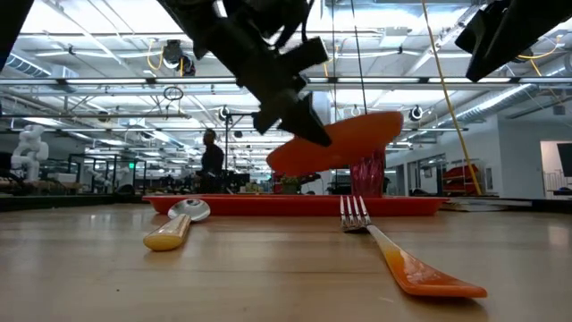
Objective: Pick and place plate/cup/fork/spoon on tray
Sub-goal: Put the orange plate under the red cup on the red serving tray, then put the orange fork to the left side of the orange plate on the red serving tray
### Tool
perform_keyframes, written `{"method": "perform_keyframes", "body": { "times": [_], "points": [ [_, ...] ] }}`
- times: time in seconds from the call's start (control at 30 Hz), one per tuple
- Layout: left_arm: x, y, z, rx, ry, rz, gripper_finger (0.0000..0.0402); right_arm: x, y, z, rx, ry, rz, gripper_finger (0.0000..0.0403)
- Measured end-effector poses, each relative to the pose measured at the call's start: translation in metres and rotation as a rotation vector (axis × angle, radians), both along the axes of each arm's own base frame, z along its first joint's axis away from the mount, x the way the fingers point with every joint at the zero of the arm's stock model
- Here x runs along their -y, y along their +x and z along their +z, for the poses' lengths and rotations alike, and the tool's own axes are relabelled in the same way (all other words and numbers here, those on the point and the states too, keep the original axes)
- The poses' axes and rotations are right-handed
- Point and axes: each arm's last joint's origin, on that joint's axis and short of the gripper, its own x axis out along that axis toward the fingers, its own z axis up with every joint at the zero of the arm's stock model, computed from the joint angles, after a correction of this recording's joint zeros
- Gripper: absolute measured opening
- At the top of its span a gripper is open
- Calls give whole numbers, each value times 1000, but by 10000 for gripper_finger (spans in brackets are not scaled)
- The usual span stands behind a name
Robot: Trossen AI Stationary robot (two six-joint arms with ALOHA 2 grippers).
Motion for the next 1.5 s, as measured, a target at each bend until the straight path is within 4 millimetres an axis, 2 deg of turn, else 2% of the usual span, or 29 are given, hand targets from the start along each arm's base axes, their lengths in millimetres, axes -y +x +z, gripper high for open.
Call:
{"method": "perform_keyframes", "body": {
  "times": [0.1, 0.27, 0.53, 0.77, 0.9, 1.2, 1.5],
  "points": [
    [-1, 2, -8, -16, 8, -7, 6, 0, -1, 1, -4, 22, -9, 128],
    [-6, 2, -10, -36, 7, 5, 16, 1, -2, 4, 8, 30, -10, 128],
    [-16, -2, -16, -86, -56, 12, 9, 1, -3, 5, 13, 33, -11, 128],
    [-20, -2, -33, -150, -61, 5, 13, 1, -3, 5, 13, 33, -13, 128],
    [-23, 2, -35, -123, -72, 16, 11, 1, -3, 5, 17, 34, -11, 128],
    [-29, 4, -41, -104, -107, 71, 78, 1, -2, 5, 20, 34, -10, 128],
    [-29, 5, -38, -69, -121, 116, 123, 1, -2, 5, 20, 32, -7, 128]
  ]
}}
